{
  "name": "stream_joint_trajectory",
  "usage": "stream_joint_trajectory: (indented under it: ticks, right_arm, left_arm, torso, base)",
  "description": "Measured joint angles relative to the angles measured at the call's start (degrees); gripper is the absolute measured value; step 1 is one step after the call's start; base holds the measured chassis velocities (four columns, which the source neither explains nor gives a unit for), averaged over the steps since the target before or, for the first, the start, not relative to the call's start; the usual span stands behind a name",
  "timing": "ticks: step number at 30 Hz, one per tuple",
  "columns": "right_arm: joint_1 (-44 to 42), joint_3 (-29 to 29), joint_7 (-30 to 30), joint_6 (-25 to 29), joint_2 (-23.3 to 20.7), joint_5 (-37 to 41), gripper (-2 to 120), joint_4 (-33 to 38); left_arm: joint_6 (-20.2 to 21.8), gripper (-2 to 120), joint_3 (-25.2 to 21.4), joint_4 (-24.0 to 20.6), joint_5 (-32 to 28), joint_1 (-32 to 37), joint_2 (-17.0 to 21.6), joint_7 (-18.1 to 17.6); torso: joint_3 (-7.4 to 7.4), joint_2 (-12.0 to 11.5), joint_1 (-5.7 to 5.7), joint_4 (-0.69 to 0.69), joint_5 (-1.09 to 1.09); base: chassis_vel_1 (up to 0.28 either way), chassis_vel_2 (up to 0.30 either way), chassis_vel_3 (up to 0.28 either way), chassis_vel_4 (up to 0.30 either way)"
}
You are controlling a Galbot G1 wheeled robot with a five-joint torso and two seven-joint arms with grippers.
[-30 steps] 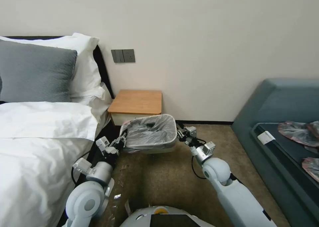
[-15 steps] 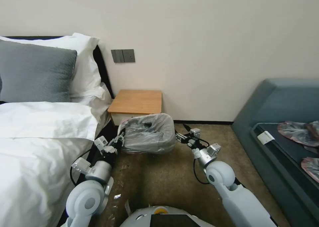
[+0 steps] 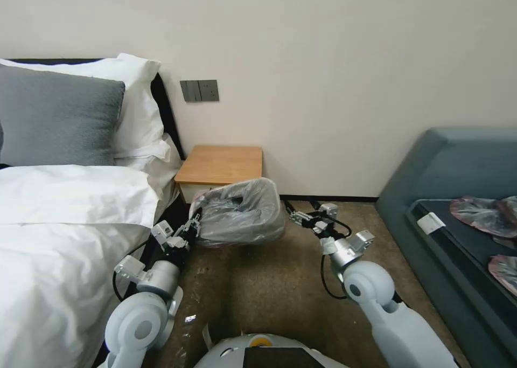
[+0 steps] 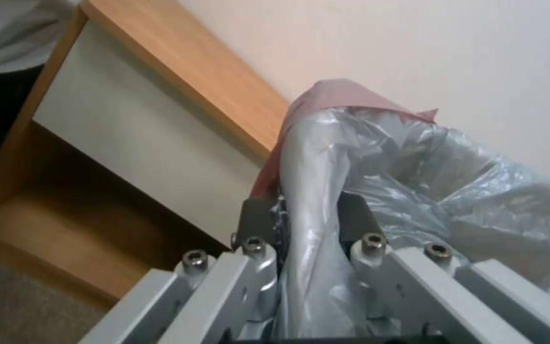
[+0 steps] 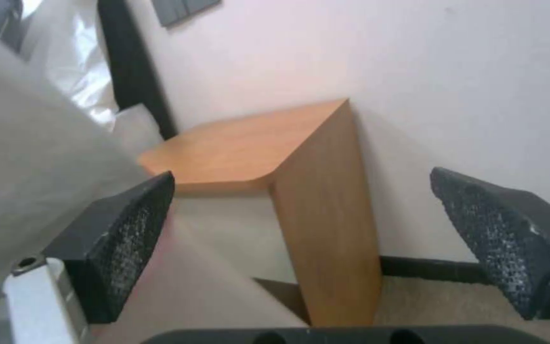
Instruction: Pick up the garbage bag from the table and place it over the trash can.
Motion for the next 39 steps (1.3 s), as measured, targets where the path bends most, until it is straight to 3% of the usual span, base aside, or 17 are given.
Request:
stream_joint_trajectory:
  ticks: [8, 12, 16, 17, 19, 21, 23, 24, 26, 28, 30, 31, 34, 35, 38, 39]
  right_arm:
    - [-1.14, 3.56, 0.52, -0.31, -0.70, 3.11, 100, 2.24]
    - [-0.78, 5.59, 1.62, -1.62, -2.90, 6.32, 100, 7.92]
    - [2.33, 6.60, 2.87, -4.75, -9.98, 13.27, 100, 14.22]
    - [2.33, 6.60, 2.87, -4.75, -9.98, 13.27, 100, 14.22]
    - [4.62, 4.88, 1.93, -5.58, -15.03, 13.47, 100, 14.88]
    - [5.80, 4.14, 1.22, -5.95, -16.62, 13.23, 100, 14.90]
    - [12.60, -0.33, -1.72, -8.95, -21.95, 13.24, 100, 14.42]
    - [12.60, -0.33, -1.72, -8.95, -21.95, 13.24, 100, 14.42]
    - [17.02, -3.43, -3.10, -10.61, -26.03, 14.33, 92, 14.89]
    - [18.06, -4.08, -3.42, -11.03, -27.33, 14.70, 88, 15.23]
    - [22.37, -8.33, -4.79, -12.88, -30.41, 15.29, 77, 15.85]
    - [22.37, -8.33, -4.79, -12.88, -30.41, 15.29, 77, 15.85]
    - [29.83, -17.63, -5.77, -14.22, -32.94, 14.23, 62, 15.51]
    - [29.83, -17.63, -5.77, -14.22, -32.94, 14.23, 62, 15.51]
    - [40.79, -29.47, -5.78, -16.28, -32.21, 12.69, 45, 14.12]
    - [40.79, -29.47, -5.78, -16.28, -32.21, 12.69, 45, 14.12]
  left_arm:
    - [0.04, 8, -0.13, -0.42, 0.63, 0.09, 0.10, -0.45]
    - [-0.31, 8, 0.49, 0.07, 4.17, 0.27, 0.53, 0.20]
    - [-1.37, 8, 1.61, 1.06, 10.11, 0.29, 0.97, 2.19]
    - [-1.37, 8, 1.61, 1.06, 10.11, 0.29, 0.97, 2.19]
    - [-1.69, 8, 2.57, 1.76, 12.28, 0.00, 1.22, 2.98]
    - [-1.78, 8, 2.87, 2.07, 13.11, -0.15, 1.28, 3.37]
    - [-2.77, 8, 3.81, 3.32, 16.38, -0.38, 1.46, 5.27]
    - [-2.77, 8, 3.81, 3.32, 16.38, -0.38, 1.46, 5.27]
    - [-3.33, 8, 5.61, 4.86, 18.48, -1.76, 2.28, 6.47]
    - [-3.50, 8, 6.10, 5.34, 19.20, -2.19, 2.55, 6.80]
    - [-4.27, 8, 6.99, 6.54, 21.97, -2.46, 2.88, 8.07]
    - [-4.27, 8, 6.99, 6.54, 21.97, -2.46, 2.88, 8.07]
    - [-5.14, 8, 7.65, 7.49, 25.02, -2.73, 2.90, 9.21]
    - [-5.14, 8, 7.65, 7.49, 25.02, -2.73, 2.90, 9.21]
    - [-6.08, 8, 8.19, 8.26, 28.76, -3.02, 2.78, 11.02]
    - [-6.08, 8, 8.19, 8.26, 28.76, -3.02, 2.78, 11.02]
  torso:
    - [0.00, 0.00, 0.00, 0.00, 0.01]
    - [0.00, 0.00, 0.00, -0.01, 0.00]
    - [0.00, 0.00, 0.00, -0.01, 0.00]
    - [0.00, 0.00, 0.00, -0.01, 0.00]
    - [0.00, 0.00, 0.00, 0.01, 0.01]
    - [0.00, 0.00, 0.00, 0.00, 0.00]
    - [0.00, 0.00, 0.00, 0.03, 0.01]
    - [0.00, 0.00, 0.00, 0.03, 0.01]
    - [0.00, 0.00, 0.00, 0.06, -0.01]
    - [0.00, 0.00, 0.00, -0.01, 0.00]
    - [0.00, 0.00, 0.00, -0.05, 0.02]
    - [0.00, 0.00, 0.00, -0.05, 0.02]
    - [0.00, 0.00, 0.00, 0.01, -0.01]
    - [0.00, 0.00, 0.00, 0.01, -0.01]
    - [0.00, 0.00, 0.00, 0.00, -0.01]
    - [0.00, 0.00, 0.00, 0.00, -0.01]
  base:
    - [0.000, 0.000, 0.000, 0.000]
    - [0.000, 0.000, 0.000, 0.000]
    - [0.000, 0.000, 0.000, 0.000]
    - [0.000, 0.000, 0.000, 0.000]
    - [0.000, 0.000, 0.000, 0.000]
    - [0.000, 0.000, 0.000, 0.000]
    - [0.000, 0.000, 0.000, 0.000]
    - [0.000, 0.000, 0.000, 0.000]
    - [0.000, 0.000, 0.000, 0.000]
    - [0.000, 0.000, 0.000, 0.000]
    - [0.000, 0.000, 0.000, 0.000]
    - [0.000, 0.000, 0.000, 0.000]
    - [0.000, 0.000, 0.000, 0.000]
    - [0.000, 0.000, 0.000, 0.000]
    - [0.000, 0.000, 0.000, 0.000]
    - [0.000, 0.000, 0.000, 0.000]
